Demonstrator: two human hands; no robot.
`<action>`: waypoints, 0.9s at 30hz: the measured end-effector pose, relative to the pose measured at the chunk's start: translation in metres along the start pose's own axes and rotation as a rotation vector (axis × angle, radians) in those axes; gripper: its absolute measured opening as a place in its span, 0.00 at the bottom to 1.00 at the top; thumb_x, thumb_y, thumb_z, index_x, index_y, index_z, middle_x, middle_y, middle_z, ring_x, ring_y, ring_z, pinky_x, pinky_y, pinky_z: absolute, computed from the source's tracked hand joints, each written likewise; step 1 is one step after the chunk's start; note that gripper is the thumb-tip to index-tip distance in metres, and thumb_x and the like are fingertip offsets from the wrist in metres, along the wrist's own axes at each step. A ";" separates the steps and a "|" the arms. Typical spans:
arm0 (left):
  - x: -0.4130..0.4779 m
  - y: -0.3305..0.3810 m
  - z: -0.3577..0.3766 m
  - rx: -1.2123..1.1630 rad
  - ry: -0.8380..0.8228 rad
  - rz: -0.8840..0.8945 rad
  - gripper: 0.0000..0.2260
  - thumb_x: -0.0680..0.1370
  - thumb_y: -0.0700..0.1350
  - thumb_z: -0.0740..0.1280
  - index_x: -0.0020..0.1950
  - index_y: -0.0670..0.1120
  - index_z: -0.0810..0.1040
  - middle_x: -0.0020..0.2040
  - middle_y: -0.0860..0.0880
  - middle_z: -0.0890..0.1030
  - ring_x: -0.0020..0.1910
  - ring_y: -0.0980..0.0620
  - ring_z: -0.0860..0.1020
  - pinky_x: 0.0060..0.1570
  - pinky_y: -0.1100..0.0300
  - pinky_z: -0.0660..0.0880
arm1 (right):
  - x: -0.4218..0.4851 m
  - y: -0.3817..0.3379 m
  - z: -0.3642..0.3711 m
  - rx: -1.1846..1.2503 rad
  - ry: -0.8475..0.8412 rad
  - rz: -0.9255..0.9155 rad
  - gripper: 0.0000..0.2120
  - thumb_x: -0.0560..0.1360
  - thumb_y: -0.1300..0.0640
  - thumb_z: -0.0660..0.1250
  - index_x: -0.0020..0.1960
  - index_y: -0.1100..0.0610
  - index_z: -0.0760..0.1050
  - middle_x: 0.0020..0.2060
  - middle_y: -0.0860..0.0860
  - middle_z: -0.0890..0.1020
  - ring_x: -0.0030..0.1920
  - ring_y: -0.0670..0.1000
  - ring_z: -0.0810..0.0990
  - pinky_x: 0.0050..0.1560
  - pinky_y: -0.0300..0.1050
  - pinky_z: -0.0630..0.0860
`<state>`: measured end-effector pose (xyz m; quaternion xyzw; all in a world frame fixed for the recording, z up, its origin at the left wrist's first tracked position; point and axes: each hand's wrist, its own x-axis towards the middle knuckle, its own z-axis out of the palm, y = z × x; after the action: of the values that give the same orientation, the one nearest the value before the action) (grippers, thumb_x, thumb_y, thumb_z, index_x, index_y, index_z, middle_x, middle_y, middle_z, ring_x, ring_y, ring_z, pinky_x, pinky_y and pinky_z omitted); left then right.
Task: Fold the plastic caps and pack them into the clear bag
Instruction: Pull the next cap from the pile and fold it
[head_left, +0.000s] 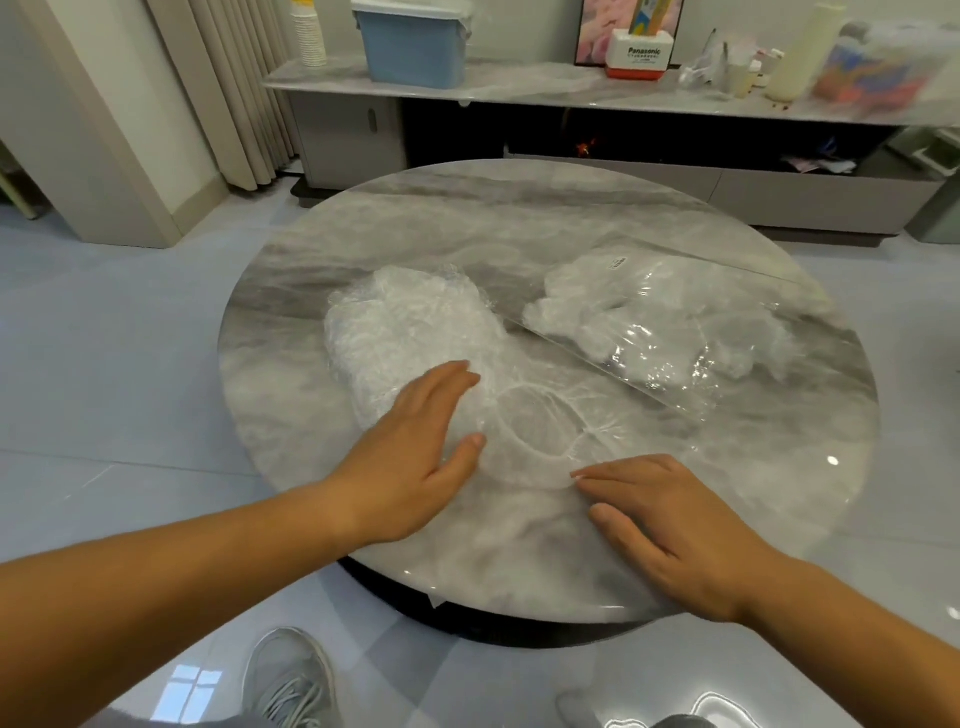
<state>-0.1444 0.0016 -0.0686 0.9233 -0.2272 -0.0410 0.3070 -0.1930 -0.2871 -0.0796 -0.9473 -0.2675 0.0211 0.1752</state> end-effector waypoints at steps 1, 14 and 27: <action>0.003 -0.002 0.000 0.067 -0.041 -0.058 0.29 0.83 0.61 0.53 0.81 0.52 0.52 0.81 0.57 0.51 0.78 0.62 0.48 0.77 0.61 0.51 | -0.004 0.002 -0.001 0.007 0.031 -0.003 0.32 0.84 0.35 0.41 0.63 0.48 0.80 0.64 0.39 0.80 0.65 0.41 0.76 0.67 0.40 0.65; 0.020 -0.019 -0.006 0.336 -0.025 0.077 0.34 0.76 0.71 0.52 0.73 0.52 0.70 0.75 0.50 0.68 0.75 0.51 0.64 0.75 0.53 0.60 | -0.019 -0.002 0.009 0.166 0.001 -0.007 0.29 0.83 0.35 0.46 0.68 0.48 0.78 0.65 0.39 0.79 0.67 0.38 0.72 0.69 0.45 0.68; 0.026 0.016 0.019 -0.185 -0.198 -0.132 0.07 0.73 0.56 0.75 0.43 0.54 0.83 0.40 0.56 0.84 0.40 0.59 0.82 0.46 0.61 0.80 | -0.004 0.001 0.000 0.466 -0.018 0.300 0.32 0.79 0.33 0.52 0.54 0.59 0.81 0.50 0.50 0.83 0.52 0.48 0.80 0.57 0.46 0.75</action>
<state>-0.1320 -0.0320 -0.0728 0.8954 -0.1905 -0.1726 0.3637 -0.1960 -0.2906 -0.0803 -0.9102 -0.1138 0.1161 0.3809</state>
